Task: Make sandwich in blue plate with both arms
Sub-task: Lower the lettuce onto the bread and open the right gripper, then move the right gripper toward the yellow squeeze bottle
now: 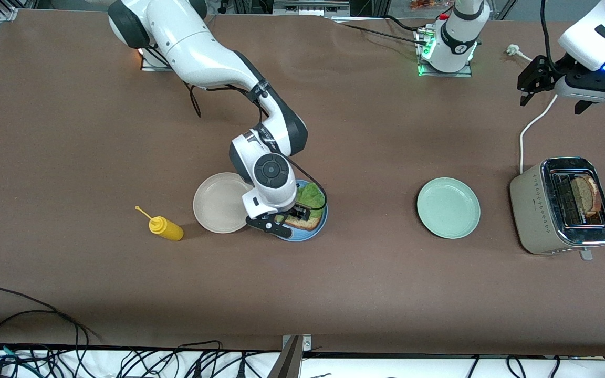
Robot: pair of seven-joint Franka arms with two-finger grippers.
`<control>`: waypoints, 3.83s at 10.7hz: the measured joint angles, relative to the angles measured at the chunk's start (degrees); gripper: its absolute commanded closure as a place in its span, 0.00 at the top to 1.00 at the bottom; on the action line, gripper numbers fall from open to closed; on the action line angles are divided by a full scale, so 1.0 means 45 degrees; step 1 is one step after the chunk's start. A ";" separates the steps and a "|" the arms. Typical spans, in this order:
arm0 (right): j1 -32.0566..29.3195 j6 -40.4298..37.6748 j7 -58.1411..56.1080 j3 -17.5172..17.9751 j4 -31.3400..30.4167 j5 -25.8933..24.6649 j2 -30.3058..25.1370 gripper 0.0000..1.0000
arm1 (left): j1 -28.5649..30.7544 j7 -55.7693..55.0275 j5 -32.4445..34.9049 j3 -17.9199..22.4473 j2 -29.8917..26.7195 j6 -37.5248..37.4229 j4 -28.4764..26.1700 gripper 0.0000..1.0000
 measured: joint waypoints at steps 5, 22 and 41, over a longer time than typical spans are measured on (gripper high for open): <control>-0.0174 -0.1920 -0.3873 -0.1045 0.0335 0.0001 -0.0840 1.00 | 0.0000 0.0000 0.0000 0.0002 0.0003 0.0000 0.0000 1.00; -0.6552 -0.4443 -1.7862 0.0291 -0.2421 0.0653 -0.6215 1.00 | 0.0049 0.0000 0.0000 0.0053 0.0008 -0.0001 0.0000 1.00; -1.0532 -0.1614 -3.6572 0.0822 -0.5669 0.9851 -0.2530 1.00 | 0.0695 0.0000 0.0000 0.0135 0.0317 -0.0135 0.0346 1.00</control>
